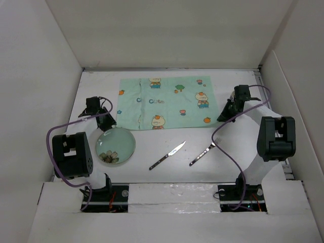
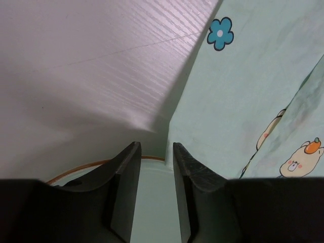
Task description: Set the dinner table for one person
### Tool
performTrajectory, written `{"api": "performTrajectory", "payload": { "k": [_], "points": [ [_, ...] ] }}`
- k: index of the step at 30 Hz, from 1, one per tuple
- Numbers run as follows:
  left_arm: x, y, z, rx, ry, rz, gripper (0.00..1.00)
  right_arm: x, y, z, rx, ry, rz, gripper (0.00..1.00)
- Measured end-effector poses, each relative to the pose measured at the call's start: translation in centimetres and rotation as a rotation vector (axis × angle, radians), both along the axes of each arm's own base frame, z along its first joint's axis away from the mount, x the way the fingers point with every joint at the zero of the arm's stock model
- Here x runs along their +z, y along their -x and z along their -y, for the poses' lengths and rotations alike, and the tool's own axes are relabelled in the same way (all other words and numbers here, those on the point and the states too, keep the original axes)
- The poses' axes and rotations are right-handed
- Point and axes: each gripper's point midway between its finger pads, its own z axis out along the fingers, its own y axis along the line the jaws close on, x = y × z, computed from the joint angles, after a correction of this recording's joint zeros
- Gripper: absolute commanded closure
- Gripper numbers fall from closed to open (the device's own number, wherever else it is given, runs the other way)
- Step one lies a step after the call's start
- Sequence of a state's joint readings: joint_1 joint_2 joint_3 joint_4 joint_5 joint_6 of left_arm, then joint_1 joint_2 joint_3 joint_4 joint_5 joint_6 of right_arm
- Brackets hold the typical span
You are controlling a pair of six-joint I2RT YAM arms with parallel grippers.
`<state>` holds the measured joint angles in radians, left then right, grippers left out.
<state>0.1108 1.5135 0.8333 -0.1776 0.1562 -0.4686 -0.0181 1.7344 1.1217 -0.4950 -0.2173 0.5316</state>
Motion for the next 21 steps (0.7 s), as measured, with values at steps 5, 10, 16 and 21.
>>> {"api": "performTrajectory", "payload": {
  "k": [5,10,16,21],
  "points": [
    [1.1,-0.4,-0.1,0.001,-0.003,0.006,0.66,1.8,0.6,-0.1,0.004,0.019,0.023,0.63],
    [5.6,-2.1,0.2,-0.014,0.001,0.117,0.67,6.2,0.7,-1.0,0.035,0.042,0.122,0.59],
    [13.1,-3.5,2.1,-0.08,0.033,0.316,1.0,12.1,2.1,-7.2,0.213,-0.025,0.306,1.0],
    [17.8,-2.9,3.8,-0.14,0.063,0.44,1.0,13.4,5.6,-19.4,0.51,-0.181,0.375,1.0]
  ]
}}
